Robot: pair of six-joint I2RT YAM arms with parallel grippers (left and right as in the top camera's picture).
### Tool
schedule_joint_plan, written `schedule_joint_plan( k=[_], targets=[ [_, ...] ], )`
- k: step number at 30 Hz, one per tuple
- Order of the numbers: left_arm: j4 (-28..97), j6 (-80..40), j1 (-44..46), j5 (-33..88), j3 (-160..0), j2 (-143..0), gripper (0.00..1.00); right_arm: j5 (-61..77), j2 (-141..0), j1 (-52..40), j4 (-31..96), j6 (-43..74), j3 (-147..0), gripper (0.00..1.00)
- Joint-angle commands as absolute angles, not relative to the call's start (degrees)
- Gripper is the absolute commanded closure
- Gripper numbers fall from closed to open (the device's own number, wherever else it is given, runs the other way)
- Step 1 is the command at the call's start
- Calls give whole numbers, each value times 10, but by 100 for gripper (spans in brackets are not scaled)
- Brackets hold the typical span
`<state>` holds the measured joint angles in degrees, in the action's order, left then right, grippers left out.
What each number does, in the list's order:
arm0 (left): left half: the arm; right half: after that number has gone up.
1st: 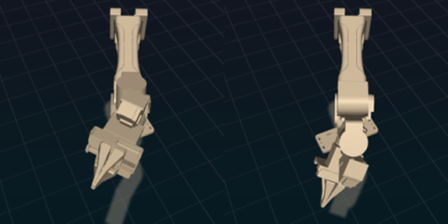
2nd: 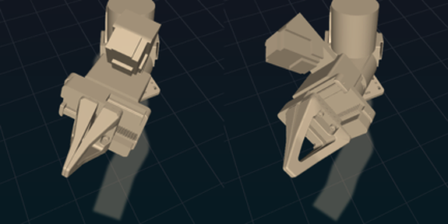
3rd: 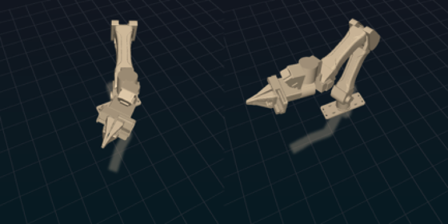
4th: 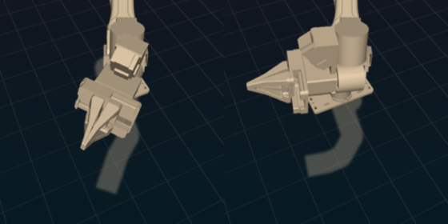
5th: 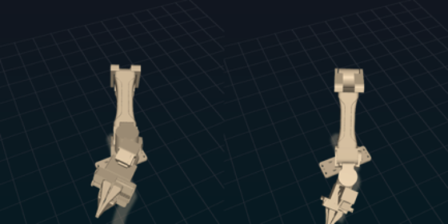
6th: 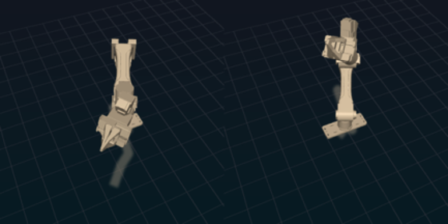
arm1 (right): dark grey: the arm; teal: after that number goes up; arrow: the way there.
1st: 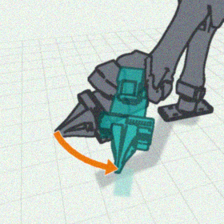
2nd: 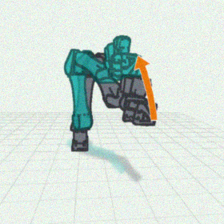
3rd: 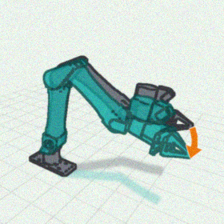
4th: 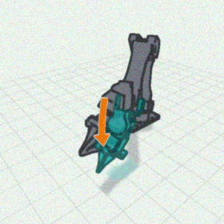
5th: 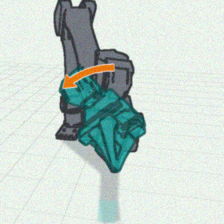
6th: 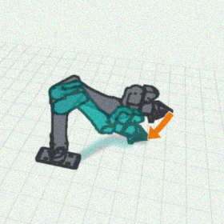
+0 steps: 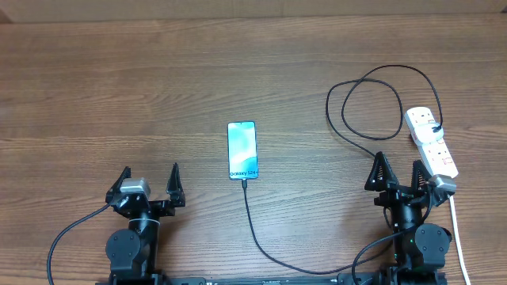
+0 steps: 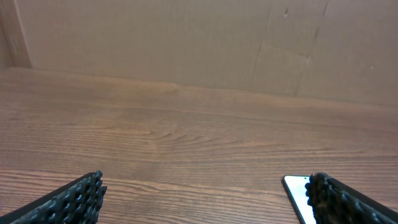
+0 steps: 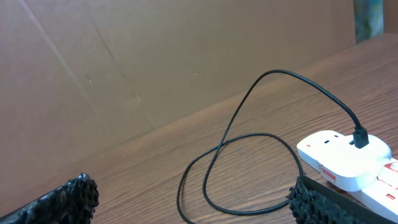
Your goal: Plug charger to phone and switch on socket
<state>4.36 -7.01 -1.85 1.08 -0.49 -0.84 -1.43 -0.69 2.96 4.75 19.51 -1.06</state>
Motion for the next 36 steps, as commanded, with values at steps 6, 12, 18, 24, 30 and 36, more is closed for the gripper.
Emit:
schedule_joint_plan(
  k=[6,12,18,24,30,36],
  targets=[
    [45,-58,-15,9,-3,-2,0,-12,-2,29,46,197,-4,0],
    [45,-58,-15,9,-3,-2,0,-15,-2,29,46,183,-4,0],
    [45,-58,-15,9,-3,-2,1,1,-2,30,49,52,-4,0],
    [45,-58,-15,9,-3,-2,1,1,-2,30,49,33,-4,0],
    [45,-58,-15,9,-3,-2,1,1,-2,30,48,33,-4,0],
    [45,-58,-15,9,-3,-2,0,1,-2,30,48,33,-4,0]
  ],
)
